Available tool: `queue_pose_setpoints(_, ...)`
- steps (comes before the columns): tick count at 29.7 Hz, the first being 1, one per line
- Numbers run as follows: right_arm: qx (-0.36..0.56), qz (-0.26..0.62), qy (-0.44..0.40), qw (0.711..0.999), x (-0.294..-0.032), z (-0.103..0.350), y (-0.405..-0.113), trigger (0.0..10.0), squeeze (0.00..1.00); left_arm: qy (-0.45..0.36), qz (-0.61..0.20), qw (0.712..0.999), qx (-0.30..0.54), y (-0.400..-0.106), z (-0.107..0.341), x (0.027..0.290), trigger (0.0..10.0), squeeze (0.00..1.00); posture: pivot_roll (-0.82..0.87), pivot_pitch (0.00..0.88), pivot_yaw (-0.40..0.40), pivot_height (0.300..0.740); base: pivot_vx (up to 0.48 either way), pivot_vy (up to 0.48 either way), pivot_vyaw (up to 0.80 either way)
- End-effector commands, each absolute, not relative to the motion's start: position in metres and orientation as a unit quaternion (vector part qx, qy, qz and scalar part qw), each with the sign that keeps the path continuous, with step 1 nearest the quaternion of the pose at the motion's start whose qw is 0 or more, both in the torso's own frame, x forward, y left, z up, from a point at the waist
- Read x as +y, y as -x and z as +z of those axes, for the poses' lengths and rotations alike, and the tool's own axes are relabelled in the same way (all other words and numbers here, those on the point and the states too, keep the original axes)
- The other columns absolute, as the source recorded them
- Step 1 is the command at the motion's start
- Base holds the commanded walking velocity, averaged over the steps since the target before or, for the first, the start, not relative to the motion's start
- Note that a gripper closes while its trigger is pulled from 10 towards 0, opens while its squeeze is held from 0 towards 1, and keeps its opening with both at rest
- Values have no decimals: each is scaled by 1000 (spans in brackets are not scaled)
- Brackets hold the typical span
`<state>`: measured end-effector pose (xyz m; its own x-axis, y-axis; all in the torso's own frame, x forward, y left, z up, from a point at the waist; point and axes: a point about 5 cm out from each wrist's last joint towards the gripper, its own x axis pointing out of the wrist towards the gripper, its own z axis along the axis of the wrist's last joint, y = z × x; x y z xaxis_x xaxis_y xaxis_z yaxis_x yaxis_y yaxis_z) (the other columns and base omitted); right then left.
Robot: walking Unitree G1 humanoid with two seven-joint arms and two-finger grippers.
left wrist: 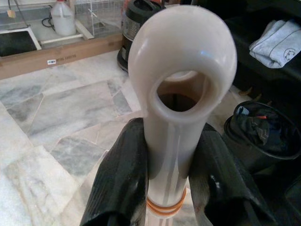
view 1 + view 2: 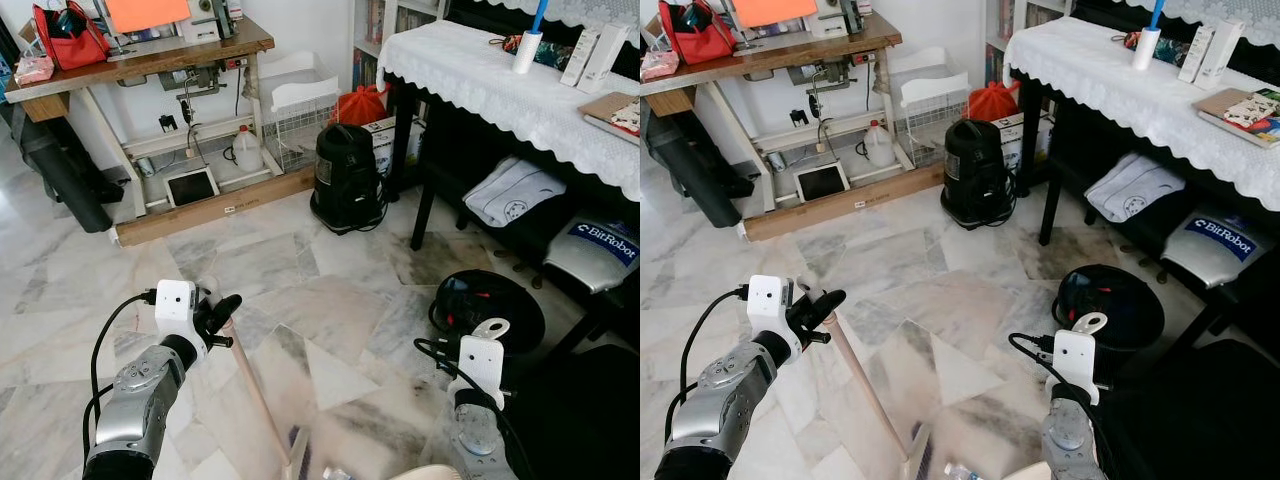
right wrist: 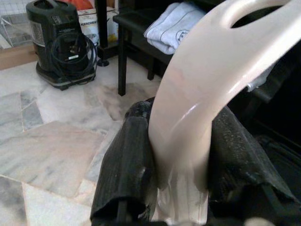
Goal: Sweep floor
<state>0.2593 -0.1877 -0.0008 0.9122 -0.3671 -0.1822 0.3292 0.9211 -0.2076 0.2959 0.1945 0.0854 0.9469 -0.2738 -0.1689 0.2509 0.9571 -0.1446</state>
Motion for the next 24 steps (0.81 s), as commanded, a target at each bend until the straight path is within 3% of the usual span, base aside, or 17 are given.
queue_pose_setpoints(1,191,-194,13,962,-172,-26,-240,10000,0,73,-138,983,95,-297,87,195,10000,0,-36,37,90,740,0,0,0)
queue_pose_setpoints(16,290,-222,-29,930,-185,-31,-247,10000,0,76,-142,982,97,-297,86,193,10000,0,-38,36,85,740,0,0,0)
queue_pose_setpoints(24,283,-228,-28,931,-186,-24,-251,10000,0,76,-141,982,96,-297,86,193,10000,0,-35,36,84,740,0,0,0)
